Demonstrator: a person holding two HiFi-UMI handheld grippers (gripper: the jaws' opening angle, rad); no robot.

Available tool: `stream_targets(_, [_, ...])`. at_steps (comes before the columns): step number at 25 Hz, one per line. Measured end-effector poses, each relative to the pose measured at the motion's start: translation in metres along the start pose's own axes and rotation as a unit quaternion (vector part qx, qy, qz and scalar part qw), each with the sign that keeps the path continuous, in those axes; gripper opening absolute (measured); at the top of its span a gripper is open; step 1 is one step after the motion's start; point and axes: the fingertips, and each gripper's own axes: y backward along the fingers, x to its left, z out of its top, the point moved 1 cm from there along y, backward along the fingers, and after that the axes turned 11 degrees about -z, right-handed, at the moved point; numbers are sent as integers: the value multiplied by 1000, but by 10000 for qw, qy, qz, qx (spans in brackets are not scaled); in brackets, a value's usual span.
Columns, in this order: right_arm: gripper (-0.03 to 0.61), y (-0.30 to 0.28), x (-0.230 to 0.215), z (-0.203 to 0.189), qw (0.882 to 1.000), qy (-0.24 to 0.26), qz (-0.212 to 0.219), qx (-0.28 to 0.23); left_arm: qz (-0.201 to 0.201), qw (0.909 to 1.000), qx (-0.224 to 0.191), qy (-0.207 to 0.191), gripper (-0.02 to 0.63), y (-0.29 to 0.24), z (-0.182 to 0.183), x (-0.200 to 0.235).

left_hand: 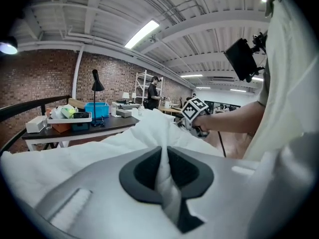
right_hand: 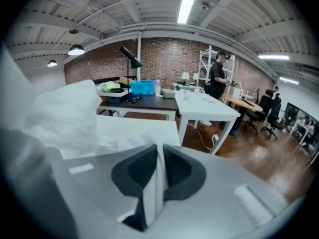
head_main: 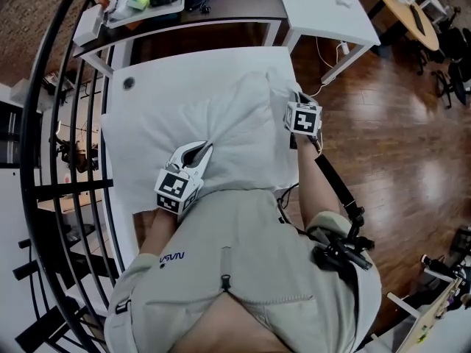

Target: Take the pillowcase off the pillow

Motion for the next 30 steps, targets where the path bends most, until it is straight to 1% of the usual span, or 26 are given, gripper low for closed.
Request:
stream_targets(1, [36, 1, 5, -5, 9999, -14, 148, 9, 39, 10000, -24, -8, 34, -3, -1, 6])
stream_targets(3, [110, 8, 13, -12, 9993, -71, 370, -32, 113, 9999, -64, -59, 51, -9, 1, 15])
stream_targets(5, [143, 23, 15, -13, 9984, -170, 508, -178, 210, 9996, -150, -126, 64, -11, 10, 22])
stream_targets(9, [144, 70, 12, -23, 9967, -334, 545, -508, 452, 9979, -357, -297, 64, 6, 28, 29])
stream_targets(11, [144, 96, 11, -38, 9967, -334, 496, -556, 513, 9975, -387, -293, 64, 19, 27, 28])
stream_targets(14, [144, 128, 15, -64, 9974, -303, 366, -546, 540, 9976, -362, -232, 64, 39, 14, 23])
stream_targets(16, [144, 138, 21, -91, 9990, -179, 270, -314, 510, 9979, -348, -202, 64, 52, 3, 18])
stream_targets(19, [129, 137, 22, -152, 9988, -39, 6, 489, 329, 9989, -313, -124, 64, 63, -15, 9])
stream_targets(21, [73, 133, 18, -190, 9948, -132, -235, 987, 222, 9993, -300, -61, 64, 69, -28, 7])
stream_targets(22, [54, 133, 15, -208, 9919, -220, -357, 1202, 172, 9994, -301, -42, 64, 72, -34, 5])
stream_targets(24, [48, 137, 8, -238, 9854, -384, -545, 1565, 43, 9996, -256, -51, 64, 78, -46, -1])
stream_targets(25, [48, 140, 5, -249, 9832, -445, -583, 1674, -24, 9997, -204, -96, 64, 80, -50, -3])
stream_targets(27, [48, 141, 1, -258, 9822, -581, -575, 1692, -55, 9996, -104, -252, 64, 81, -52, -5])
stream_targets(28, [48, 143, -2, -258, 9829, -656, -560, 1629, 6, 9995, -84, -318, 64, 82, -50, -6])
stream_targets(30, [48, 150, -8, -254, 9855, -752, -517, 1430, 251, 9990, -89, -350, 64, 87, -47, -9])
